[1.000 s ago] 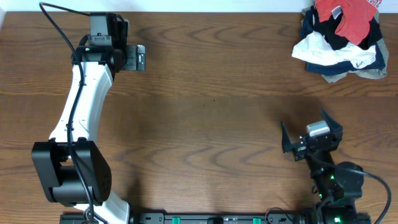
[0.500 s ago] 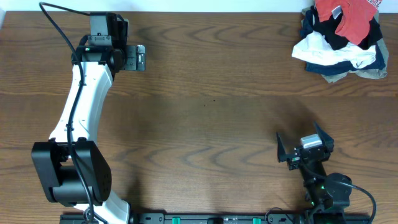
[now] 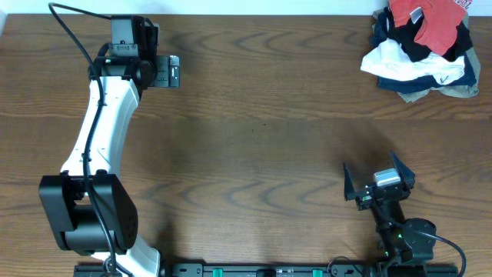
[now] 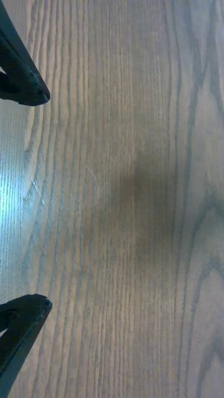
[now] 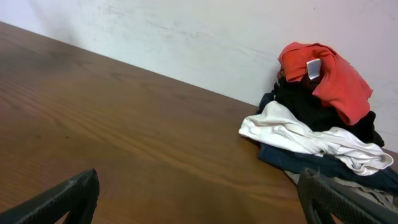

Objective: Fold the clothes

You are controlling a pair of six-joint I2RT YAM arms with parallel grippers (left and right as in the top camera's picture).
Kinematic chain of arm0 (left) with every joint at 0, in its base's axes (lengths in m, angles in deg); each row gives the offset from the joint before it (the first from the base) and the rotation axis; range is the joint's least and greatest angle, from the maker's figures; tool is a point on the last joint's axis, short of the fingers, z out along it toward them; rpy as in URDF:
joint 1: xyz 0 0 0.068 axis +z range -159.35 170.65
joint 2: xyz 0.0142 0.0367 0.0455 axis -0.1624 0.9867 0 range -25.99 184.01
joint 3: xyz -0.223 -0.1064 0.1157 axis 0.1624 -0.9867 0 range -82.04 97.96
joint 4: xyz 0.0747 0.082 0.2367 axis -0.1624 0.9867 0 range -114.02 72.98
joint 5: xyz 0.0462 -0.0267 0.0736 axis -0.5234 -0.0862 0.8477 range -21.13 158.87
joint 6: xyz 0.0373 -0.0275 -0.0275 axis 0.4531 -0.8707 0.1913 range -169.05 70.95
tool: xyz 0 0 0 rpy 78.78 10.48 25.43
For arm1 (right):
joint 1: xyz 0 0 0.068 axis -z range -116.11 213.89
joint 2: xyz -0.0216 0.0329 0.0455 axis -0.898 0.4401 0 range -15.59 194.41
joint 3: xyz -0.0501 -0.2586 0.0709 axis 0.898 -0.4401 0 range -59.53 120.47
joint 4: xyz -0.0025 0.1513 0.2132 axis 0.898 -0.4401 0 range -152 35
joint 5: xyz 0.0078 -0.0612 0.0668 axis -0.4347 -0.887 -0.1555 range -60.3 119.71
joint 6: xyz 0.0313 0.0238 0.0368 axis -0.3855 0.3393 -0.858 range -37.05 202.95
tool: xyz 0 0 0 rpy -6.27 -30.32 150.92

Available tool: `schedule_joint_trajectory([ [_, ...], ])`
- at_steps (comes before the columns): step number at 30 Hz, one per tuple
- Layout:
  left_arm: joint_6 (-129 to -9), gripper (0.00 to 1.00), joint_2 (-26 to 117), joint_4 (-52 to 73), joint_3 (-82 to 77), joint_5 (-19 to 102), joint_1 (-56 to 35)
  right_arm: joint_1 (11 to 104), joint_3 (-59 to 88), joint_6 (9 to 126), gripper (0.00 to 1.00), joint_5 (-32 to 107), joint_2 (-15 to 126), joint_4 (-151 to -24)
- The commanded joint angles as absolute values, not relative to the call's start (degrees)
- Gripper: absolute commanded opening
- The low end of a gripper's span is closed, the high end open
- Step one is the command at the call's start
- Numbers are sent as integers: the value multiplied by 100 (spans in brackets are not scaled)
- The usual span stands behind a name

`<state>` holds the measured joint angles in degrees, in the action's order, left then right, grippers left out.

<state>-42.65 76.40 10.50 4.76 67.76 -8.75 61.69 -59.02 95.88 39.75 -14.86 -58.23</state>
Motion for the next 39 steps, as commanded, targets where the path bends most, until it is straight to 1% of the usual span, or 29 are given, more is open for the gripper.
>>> schedule_joint_trajectory([
  [1,-4226,98,7721,1064,441,6802,-862,6244,-5921,9477,99,3916,-1529,-5842],
  [20,-4222,98,7697,1116,441,6805,-855,6244,-5921,9477,99,3916,-1529,-5842],
  [27,-4209,98,7107,1402,336,6802,-851,6244,-5921,9477,99,3916,-1529,-5842],
  [29,-4211,98,6759,1129,81,6800,-851,6244,-5921,9477,99,3916,-1529,-5842],
  [32,-4204,98,6071,314,-671,6805,-846,6244,-5921,9477,99,3916,-1529,-5842],
  [35,-4209,98,5140,-665,-1858,6805,-796,6244,-5921,9477,99,3916,-1527,-5842],
  [39,-4211,98,3684,-1513,-3561,6805,-671,6244,-5921,9477,99,3916,-1527,-5842],
])
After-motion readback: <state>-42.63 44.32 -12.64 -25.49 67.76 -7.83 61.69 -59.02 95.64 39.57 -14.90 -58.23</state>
